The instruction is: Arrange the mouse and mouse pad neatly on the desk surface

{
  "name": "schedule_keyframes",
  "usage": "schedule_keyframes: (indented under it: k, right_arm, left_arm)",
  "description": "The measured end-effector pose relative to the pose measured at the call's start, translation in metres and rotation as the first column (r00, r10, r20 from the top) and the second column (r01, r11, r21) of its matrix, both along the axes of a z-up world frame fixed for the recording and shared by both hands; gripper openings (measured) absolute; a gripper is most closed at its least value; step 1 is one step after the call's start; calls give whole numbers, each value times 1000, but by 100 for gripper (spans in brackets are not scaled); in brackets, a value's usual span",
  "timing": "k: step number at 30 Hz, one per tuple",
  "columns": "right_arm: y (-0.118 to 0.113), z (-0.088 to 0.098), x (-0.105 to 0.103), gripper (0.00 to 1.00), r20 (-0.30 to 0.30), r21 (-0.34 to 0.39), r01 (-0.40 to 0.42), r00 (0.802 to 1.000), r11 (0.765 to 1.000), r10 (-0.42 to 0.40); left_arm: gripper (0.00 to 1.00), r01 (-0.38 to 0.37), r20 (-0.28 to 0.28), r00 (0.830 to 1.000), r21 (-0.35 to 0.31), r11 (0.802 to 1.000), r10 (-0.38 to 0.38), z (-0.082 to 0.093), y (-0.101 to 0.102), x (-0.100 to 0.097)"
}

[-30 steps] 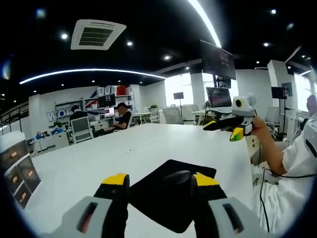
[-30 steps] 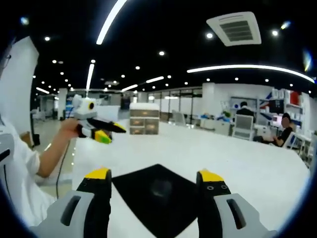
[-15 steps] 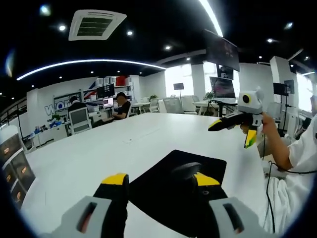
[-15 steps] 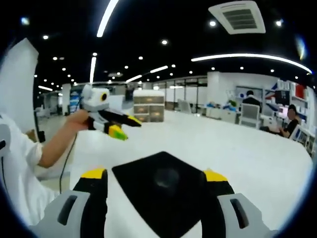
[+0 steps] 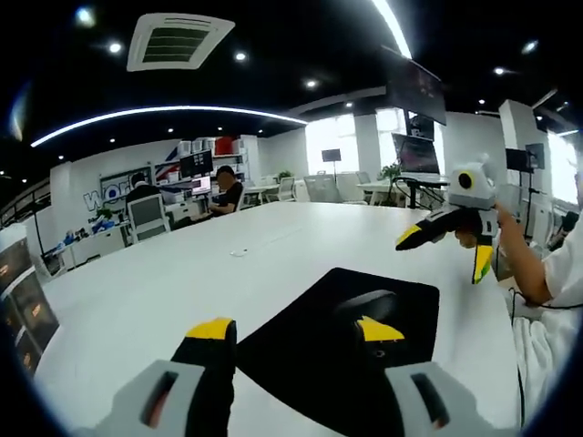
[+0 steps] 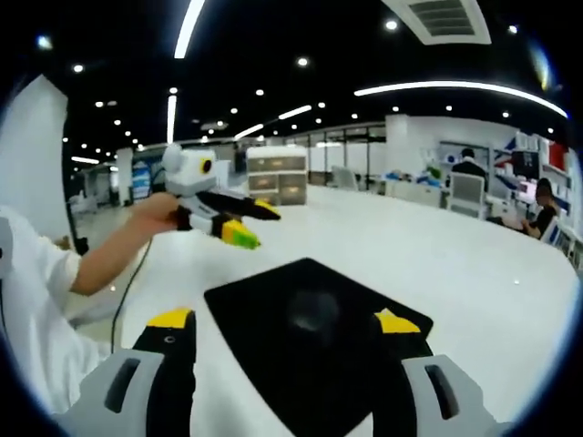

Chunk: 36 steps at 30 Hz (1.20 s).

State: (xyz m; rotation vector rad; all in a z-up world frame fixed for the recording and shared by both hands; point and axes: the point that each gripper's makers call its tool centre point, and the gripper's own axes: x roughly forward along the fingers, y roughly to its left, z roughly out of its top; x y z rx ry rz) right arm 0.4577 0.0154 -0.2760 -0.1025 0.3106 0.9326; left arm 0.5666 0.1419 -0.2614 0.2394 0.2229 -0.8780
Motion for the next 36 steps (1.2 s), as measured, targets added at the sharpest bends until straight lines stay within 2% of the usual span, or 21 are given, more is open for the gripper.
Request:
schedule_keyframes:
  k: [7,15,24,29,36]
  right_arm:
    - [9,-12,-1,75,-23,-19,-9,1000,1000,9]
    - [17,-23,-2,75,-46,-29,-23,999,999,21]
    - [19,-37,8,75,-59,-68,-23,998,997,18]
    - [19,-41,9,75,-72,-69,-25,997,997,20]
    - [23,-49,9,75,-87,-84,-34,996,996,27]
  left_arm:
    - [51,13,-4,1000,36,999,-13,-16,-10,9]
    - [52,40,-43,998,57,998,-38,-32,-31,1]
    - [53,72,-85,994,99,992,-64,-52,-47,-2]
    - [53,79,-104,992,103,992,-68,-63,-51,-3]
    - [53,68,-113,992,93,993,-58,-68,-54,-2]
